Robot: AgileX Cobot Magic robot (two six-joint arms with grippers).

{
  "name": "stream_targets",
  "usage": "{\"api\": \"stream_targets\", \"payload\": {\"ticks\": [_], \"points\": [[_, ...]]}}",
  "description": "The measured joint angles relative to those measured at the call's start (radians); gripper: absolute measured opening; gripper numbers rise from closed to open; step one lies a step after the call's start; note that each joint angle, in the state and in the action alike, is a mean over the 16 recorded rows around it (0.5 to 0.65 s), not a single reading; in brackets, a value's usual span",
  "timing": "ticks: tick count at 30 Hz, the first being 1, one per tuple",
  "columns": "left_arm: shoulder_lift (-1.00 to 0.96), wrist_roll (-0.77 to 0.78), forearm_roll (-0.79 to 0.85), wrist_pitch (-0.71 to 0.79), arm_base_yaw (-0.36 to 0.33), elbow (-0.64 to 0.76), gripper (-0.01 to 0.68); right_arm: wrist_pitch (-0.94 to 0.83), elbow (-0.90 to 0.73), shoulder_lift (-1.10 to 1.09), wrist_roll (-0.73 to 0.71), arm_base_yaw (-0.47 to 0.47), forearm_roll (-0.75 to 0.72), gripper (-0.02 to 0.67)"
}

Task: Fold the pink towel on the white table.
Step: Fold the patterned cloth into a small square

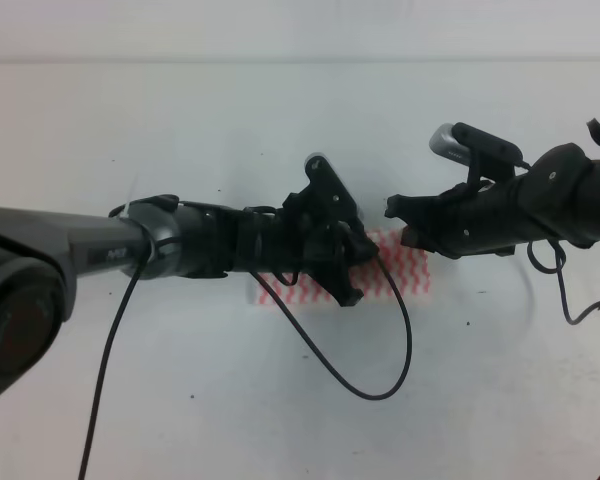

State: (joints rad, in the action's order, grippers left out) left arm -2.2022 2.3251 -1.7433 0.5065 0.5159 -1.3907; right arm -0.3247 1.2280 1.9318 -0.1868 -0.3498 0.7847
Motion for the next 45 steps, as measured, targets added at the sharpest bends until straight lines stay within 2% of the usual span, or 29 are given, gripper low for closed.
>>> {"api": "stream_targets", "payload": {"ticks": [9, 20, 27, 35, 40, 45], "points": [[-0.001, 0.045, 0.002, 0.001, 0.0, 0.0, -0.005, 0.01, 0.0, 0.001, 0.0, 0.0, 0.009, 0.032], [-0.006, 0.081, 0.003, 0.001, 0.0, 0.0, -0.005, 0.042, 0.0, 0.003, 0.001, -0.001, 0.035, 0.185], [-0.006, 0.081, 0.003, 0.001, 0.0, 0.0, -0.005, 0.089, 0.0, 0.003, 0.001, -0.001, 0.04, 0.242], [0.017, 0.069, 0.003, -0.01, 0.0, 0.0, -0.005, 0.109, 0.015, 0.003, 0.0, -0.001, 0.026, 0.233], [0.072, -0.013, 0.014, -0.07, -0.003, 0.002, -0.005, 0.081, 0.044, 0.002, -0.001, 0.0, -0.001, 0.184], [0.141, -0.165, 0.064, -0.146, -0.01, 0.022, -0.005, 0.042, 0.075, 0.007, -0.002, 0.0, -0.032, 0.114]]}}
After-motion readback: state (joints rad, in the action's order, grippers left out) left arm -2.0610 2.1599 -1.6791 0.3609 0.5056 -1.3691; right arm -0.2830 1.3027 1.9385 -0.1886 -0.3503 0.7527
